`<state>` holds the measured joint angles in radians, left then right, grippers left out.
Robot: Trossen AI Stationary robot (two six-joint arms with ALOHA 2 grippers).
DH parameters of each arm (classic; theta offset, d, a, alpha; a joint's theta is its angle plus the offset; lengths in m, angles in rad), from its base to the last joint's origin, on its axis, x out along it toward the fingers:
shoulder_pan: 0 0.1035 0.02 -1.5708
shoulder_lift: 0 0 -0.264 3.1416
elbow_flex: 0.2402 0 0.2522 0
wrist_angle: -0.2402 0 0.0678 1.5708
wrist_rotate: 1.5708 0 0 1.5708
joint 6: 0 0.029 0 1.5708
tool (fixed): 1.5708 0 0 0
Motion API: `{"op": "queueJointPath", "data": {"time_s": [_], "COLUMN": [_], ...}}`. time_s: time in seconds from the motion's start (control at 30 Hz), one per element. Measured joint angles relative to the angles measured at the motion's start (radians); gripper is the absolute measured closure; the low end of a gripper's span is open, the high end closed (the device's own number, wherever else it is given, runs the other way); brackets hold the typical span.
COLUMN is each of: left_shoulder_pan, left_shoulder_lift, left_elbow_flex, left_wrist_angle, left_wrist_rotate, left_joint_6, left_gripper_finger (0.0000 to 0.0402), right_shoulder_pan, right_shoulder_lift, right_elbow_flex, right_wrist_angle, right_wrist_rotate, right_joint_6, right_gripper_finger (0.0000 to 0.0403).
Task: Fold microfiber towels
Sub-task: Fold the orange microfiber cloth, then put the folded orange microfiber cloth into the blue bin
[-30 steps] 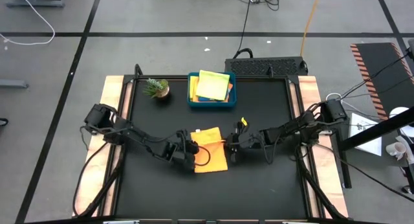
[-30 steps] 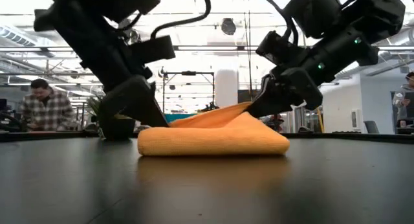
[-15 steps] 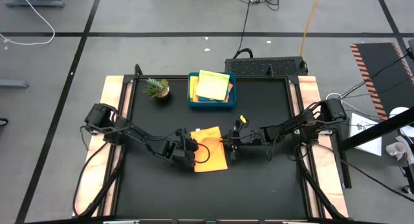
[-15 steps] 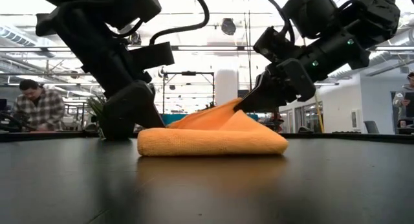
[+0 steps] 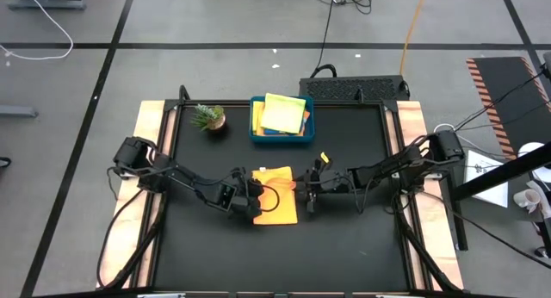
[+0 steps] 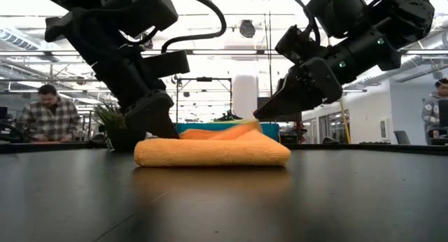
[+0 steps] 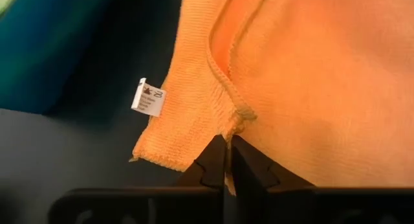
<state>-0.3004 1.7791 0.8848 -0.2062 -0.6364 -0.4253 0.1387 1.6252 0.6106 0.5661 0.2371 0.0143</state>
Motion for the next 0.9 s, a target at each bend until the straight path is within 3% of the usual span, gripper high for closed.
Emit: {"op": "queueJointPath", "data": {"time_s": [0.27,0.4,0.63,0.8,0.9], "left_shoulder_pan": [0.004,0.011,0.012,-0.016,-0.039], "left_shoulder_lift": [0.0,-0.02,-0.148,-0.197,-0.188], "left_elbow_flex": [0.0,0.0,0.001,0.001,0.002], "left_wrist_angle": [-0.001,-0.016,-0.067,0.018,0.054], "left_wrist_rotate": [-0.057,-0.098,-0.156,-0.119,-0.062], "left_joint_6": [0.004,-0.012,-0.029,0.032,0.05], "left_gripper_finger": [0.0321,0.0301,0.0272,0.027,0.027], "right_shoulder_pan": [0.001,0.014,0.043,0.057,0.062], "right_shoulder_lift": [-0.096,-0.121,-0.128,-0.128,-0.128], "right_elbow_flex": [0.0,-0.02,-0.062,-0.094,-0.1], "right_wrist_angle": [-0.136,-0.117,-0.097,-0.002,0.047], "right_wrist_rotate": [0.001,0.0,-0.002,-0.008,-0.079], "right_joint_6": [0.006,0.009,0.041,0.046,0.045], "right_gripper_finger": [0.026,0.026,0.0261,0.0261,0.0261]}}
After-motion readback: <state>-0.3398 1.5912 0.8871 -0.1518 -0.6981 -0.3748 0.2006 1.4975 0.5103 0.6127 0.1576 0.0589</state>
